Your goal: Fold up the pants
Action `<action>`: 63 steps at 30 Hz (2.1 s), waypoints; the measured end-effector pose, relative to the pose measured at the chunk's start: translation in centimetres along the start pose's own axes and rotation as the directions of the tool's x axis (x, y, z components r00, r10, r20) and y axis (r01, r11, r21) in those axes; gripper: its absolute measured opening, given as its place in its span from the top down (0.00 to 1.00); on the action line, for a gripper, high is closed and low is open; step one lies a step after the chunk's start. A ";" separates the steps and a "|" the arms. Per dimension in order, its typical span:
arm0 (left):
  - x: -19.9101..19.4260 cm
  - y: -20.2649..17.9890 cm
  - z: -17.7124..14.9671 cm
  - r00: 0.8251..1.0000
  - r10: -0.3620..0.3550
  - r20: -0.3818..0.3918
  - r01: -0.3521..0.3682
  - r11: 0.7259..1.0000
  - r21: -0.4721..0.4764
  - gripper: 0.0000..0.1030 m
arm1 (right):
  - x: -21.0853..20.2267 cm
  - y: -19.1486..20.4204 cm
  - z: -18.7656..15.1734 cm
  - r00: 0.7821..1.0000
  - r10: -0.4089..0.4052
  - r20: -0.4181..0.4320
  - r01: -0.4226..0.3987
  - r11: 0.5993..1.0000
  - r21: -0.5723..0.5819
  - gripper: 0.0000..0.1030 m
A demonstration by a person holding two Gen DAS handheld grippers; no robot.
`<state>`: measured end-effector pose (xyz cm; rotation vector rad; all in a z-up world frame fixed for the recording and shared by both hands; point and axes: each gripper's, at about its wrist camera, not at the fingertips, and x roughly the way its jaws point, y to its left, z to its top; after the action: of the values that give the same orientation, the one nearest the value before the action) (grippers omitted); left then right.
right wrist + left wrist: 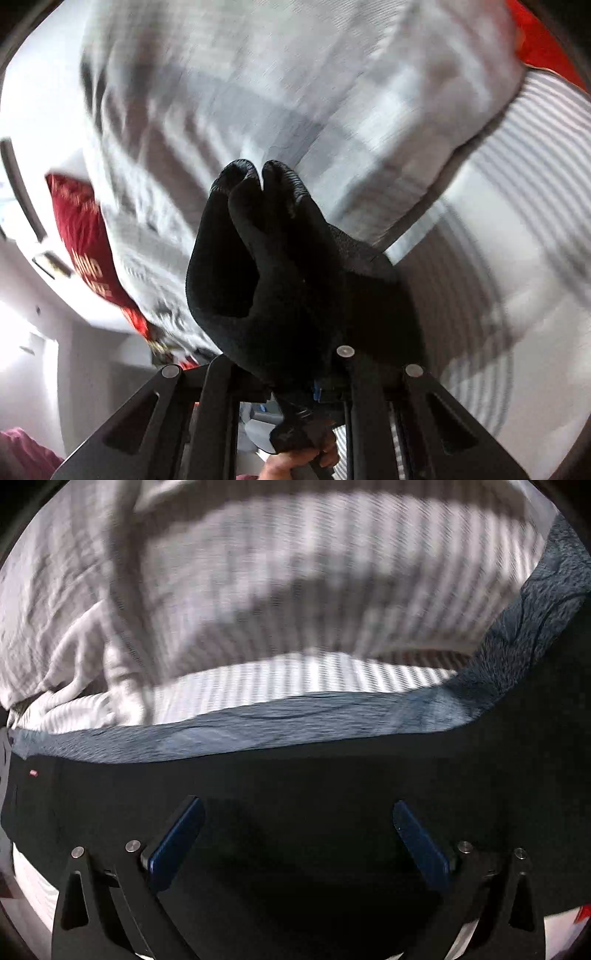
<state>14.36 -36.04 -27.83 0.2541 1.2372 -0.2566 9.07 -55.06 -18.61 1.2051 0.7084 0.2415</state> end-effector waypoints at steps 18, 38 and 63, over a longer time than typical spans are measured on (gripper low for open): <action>-2.3 25.2 -4.9 0.989 0.143 -0.038 -0.148 0.965 -0.216 0.00 | 23.9 5.7 -17.4 0.769 -0.633 -0.084 0.474 0.654 -0.589 0.80; -1.5 22.0 -2.7 1.000 0.013 -0.025 -0.014 0.998 -0.066 0.00 | 19.5 9.6 -19.1 0.744 -0.667 -0.036 0.438 0.528 -0.728 0.38; 2.5 19.1 1.8 0.995 -0.070 -0.073 0.070 0.998 0.001 0.71 | 22.7 10.1 -22.4 0.746 -0.666 -0.003 0.296 0.335 -0.895 1.00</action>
<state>23.00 -18.75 -28.71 0.2252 1.3192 -0.3127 14.58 -22.24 -21.80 -0.1092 1.0851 0.2589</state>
